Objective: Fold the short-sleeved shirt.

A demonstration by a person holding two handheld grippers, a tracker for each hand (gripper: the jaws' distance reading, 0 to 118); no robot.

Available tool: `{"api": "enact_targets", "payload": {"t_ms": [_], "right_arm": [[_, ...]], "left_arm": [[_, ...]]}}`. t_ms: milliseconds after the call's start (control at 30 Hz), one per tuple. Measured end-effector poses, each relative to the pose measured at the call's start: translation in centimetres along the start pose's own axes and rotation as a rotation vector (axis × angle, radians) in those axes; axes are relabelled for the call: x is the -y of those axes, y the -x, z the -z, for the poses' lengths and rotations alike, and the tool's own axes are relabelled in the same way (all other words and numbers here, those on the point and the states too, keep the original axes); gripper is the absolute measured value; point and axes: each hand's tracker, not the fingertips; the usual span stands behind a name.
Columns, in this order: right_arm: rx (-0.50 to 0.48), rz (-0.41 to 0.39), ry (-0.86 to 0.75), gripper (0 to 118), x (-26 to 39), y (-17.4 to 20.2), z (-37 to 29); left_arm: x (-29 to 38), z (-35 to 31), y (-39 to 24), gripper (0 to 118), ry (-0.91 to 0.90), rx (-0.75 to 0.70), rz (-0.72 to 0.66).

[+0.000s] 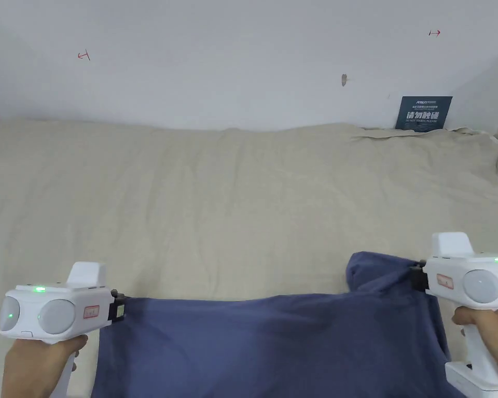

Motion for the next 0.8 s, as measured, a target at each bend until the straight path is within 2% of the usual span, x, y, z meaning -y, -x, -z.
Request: {"api": "enact_targets", "payload": {"t_ms": [267, 433, 700, 800], "right_arm": [[-0.089, 0.075, -0.099, 0, 2.0, -1.8, -11.4], [-0.121, 0.075, -0.118, 0, 5.4, -2.2, -16.8], [-0.131, 0.089, -0.073, 0, 13.1, -2.4, -20.3], [-0.139, 0.141, -0.026, 0, 16.1, -2.6, -20.5]], "left_arm": [[2.2, -5.3, 1.3, 0, -0.035, -0.012, -0.052], [4.7, -8.8, 1.7, 0, -0.057, -0.008, -0.055], [10.5, -11.1, 1.7, 0, -0.026, -0.009, -0.037], [13.1, -11.1, 1.7, 0, 0.004, -0.006, -0.045]]}}
